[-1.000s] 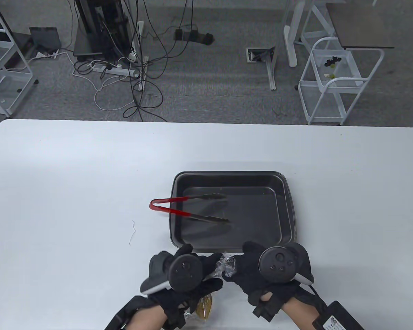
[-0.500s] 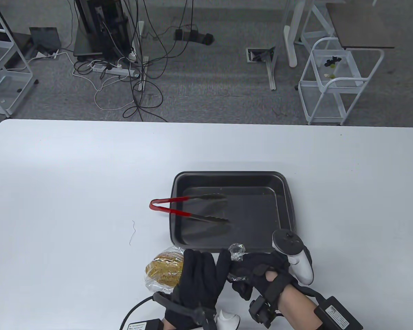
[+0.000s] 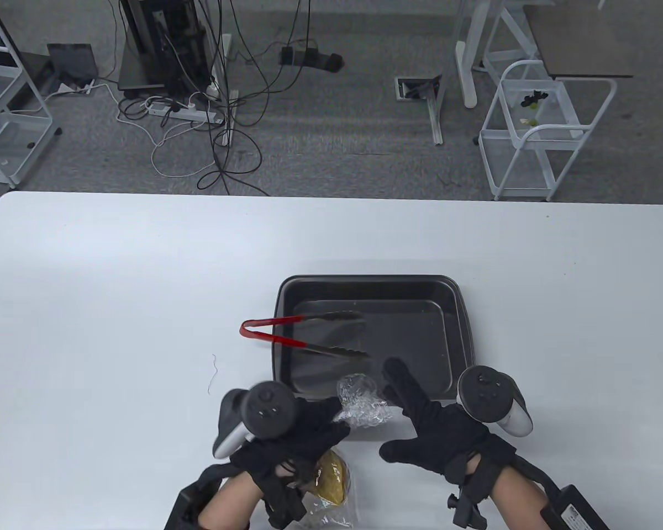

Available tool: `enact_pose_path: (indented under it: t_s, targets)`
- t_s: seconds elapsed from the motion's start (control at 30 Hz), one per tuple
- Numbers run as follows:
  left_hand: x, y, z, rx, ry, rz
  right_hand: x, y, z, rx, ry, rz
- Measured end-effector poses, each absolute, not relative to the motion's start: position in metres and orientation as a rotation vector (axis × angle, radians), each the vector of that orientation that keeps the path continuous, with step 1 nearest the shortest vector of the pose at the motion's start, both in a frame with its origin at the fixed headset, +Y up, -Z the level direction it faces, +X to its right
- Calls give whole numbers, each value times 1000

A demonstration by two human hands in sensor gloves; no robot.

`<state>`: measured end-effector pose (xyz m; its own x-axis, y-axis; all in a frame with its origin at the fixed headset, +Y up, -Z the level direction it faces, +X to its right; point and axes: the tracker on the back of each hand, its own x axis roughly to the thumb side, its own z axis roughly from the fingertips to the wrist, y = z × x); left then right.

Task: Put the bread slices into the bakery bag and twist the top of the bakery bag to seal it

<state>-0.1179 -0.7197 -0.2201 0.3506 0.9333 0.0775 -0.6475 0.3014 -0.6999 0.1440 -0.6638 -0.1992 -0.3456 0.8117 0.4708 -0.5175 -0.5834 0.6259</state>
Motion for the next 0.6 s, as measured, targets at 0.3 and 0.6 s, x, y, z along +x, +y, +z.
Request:
enact_pose_path:
  t_s: [0.3, 0.6]
  targets:
    - [-106, -731, -234, -980, -834, 1315, 111, -636, -159, 1544, -721, 2603]
    - [-89, -744, -230, -1098, -848, 1232, 95, -640, -132, 2002, -1234, 2412]
